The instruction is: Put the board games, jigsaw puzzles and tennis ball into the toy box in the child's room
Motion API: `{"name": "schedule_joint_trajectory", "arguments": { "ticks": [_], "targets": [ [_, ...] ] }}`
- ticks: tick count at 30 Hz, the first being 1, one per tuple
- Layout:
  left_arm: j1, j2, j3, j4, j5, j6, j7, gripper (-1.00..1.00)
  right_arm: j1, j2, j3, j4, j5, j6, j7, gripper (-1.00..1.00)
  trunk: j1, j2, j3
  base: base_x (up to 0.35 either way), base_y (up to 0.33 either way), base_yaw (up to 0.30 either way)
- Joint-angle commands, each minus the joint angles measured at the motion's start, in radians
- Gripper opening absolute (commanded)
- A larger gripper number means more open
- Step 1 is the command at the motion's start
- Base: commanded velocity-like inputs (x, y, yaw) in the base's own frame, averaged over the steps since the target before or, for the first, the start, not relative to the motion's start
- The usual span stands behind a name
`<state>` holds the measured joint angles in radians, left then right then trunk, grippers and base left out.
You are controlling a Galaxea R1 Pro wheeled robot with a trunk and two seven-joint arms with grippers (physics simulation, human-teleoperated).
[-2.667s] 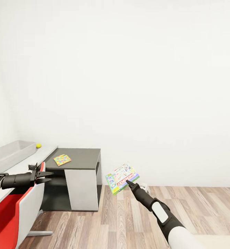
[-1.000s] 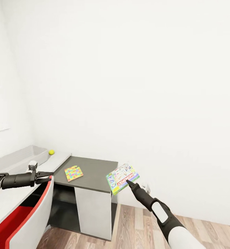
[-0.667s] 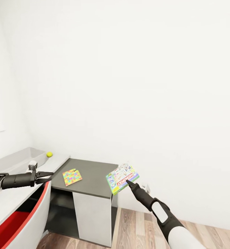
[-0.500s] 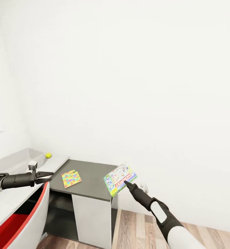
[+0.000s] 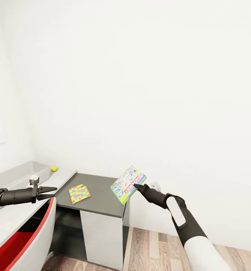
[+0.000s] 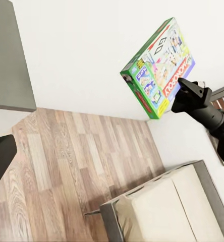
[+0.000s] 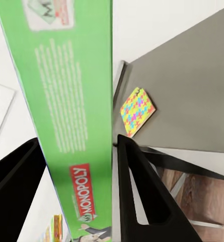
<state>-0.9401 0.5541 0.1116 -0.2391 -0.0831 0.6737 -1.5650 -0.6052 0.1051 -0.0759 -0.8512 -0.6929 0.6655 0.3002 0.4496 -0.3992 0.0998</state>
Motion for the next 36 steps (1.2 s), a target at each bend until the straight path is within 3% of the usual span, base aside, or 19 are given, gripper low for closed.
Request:
{"name": "schedule_joint_trajectory", "arguments": {
  "ticks": [1, 10, 18, 36],
  "targets": [
    [0.000, 0.000, 0.005, 0.000, -0.009, 0.011, -0.006, 1.00, 0.000, 0.001, -0.006, -0.004, 0.001, 0.008, 0.003, -1.00, 0.000, -0.001, -0.001, -0.021, 0.010, 0.000],
    [0.000, 0.003, 0.009, 0.000, -0.009, 0.009, -0.006, 1.00, -0.001, -0.001, -0.008, -0.010, -0.056, 0.003, 0.003, -1.00, 0.000, -0.001, -0.001, -0.004, 0.002, 0.000],
    [0.000, 0.003, 0.010, 0.000, -0.009, 0.009, -0.006, 1.00, -0.001, -0.001, -0.007, -0.009, -0.061, 0.001, 0.003, -1.00, 0.000, -0.001, 0.000, 0.000, 0.000, 0.023],
    [0.000, 0.002, 0.010, 0.000, -0.009, 0.010, -0.006, 1.00, -0.001, 0.001, -0.005, -0.009, -0.062, 0.001, 0.003, -1.00, 0.000, -0.001, -0.003, 0.000, 0.000, 0.247]
  ]
}}
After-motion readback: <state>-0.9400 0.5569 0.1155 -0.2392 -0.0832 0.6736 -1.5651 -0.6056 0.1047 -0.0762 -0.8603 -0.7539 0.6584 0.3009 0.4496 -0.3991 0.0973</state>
